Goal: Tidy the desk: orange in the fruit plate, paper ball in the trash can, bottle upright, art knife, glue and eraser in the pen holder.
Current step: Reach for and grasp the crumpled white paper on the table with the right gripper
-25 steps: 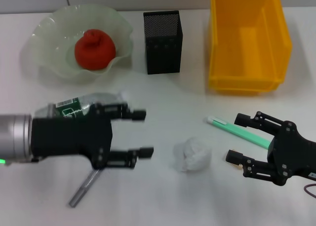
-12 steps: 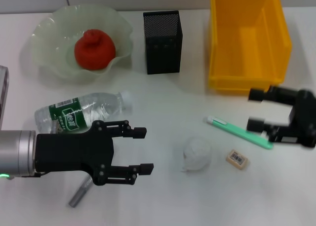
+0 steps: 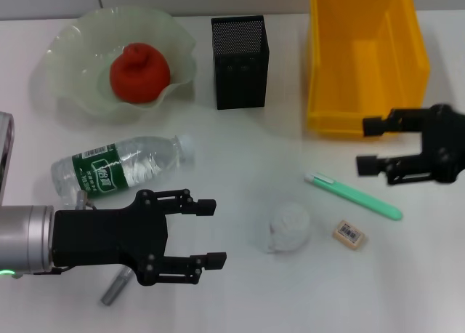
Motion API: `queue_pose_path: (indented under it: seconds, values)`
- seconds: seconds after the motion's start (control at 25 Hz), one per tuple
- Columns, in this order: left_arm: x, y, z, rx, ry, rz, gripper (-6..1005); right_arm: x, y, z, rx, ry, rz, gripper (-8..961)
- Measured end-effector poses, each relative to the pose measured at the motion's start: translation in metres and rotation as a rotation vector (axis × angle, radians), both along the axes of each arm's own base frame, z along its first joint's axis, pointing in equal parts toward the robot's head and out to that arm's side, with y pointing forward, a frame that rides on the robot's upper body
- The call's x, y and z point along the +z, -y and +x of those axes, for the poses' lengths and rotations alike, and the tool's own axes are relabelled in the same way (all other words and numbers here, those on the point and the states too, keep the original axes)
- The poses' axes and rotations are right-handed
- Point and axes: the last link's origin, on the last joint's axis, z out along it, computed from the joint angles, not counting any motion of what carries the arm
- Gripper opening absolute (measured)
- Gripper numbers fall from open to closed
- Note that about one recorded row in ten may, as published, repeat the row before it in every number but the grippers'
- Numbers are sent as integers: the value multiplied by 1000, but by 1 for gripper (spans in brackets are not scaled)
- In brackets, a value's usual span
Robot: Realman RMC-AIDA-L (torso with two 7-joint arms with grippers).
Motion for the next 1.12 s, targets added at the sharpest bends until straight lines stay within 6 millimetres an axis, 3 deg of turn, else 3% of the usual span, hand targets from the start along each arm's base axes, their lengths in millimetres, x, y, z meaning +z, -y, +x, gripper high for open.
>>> queue_pose_path:
  seconds: [0.04,0.56,0.8,1.12]
  values:
    - [-1,0,0,6,4,-1,757,-14,3,6,44,29,8,797]
    - [-1,-3,-1,14,3,9,757,-76,38,54,102,-49,86,798]
    - [-1,-4,0,14,-4,12,757,-96,49,64,101,-47,120,798]
    - [-3,-4,-2,23,-5,13,756,-113,45,66,99,-31,160,797]
